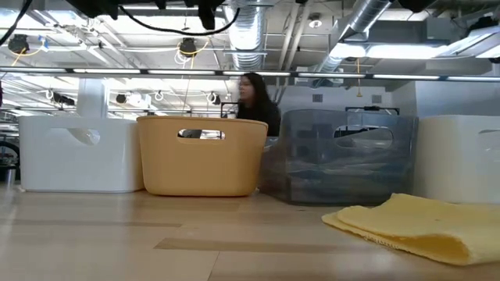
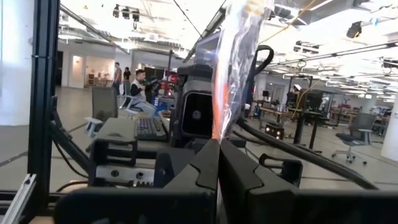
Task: Pick & Place Toothbrushes
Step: Put the orange toothbrush into the left white bin
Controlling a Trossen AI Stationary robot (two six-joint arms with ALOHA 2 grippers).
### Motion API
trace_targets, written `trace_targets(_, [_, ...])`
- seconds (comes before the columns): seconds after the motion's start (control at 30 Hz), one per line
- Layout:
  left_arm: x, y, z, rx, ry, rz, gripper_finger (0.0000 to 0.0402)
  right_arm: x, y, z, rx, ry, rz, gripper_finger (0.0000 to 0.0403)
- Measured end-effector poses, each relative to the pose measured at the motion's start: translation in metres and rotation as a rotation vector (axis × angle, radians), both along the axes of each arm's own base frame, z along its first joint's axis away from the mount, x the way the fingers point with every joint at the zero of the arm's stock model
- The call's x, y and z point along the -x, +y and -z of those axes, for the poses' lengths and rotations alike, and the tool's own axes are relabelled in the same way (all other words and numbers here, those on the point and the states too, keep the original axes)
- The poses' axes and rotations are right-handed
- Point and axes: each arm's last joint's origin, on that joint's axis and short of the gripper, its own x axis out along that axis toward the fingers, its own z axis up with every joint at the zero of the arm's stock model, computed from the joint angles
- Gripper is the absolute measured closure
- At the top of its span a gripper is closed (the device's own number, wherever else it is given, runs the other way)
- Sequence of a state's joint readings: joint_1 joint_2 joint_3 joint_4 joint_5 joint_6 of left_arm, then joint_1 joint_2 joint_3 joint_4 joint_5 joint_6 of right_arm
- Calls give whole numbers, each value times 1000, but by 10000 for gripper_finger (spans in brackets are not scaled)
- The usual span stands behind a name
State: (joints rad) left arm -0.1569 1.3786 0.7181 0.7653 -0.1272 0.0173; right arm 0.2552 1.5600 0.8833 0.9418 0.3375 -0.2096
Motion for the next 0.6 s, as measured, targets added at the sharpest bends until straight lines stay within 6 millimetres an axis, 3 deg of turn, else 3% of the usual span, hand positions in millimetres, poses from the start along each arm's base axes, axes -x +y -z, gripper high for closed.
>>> trace_targets(0.13, [9, -3, -8, 6, 13, -9, 393, 1, 3, -1, -10, -8, -11, 372])
trace_targets(0.33, [25, -6, -16, 47, 80, -85, 393, 1, 3, 0, -84, 0, -28, 298])
trace_targets(0.6, [66, 9, -9, 351, 374, -275, 393, 18, -1, -12, -51, 136, -23, 184])
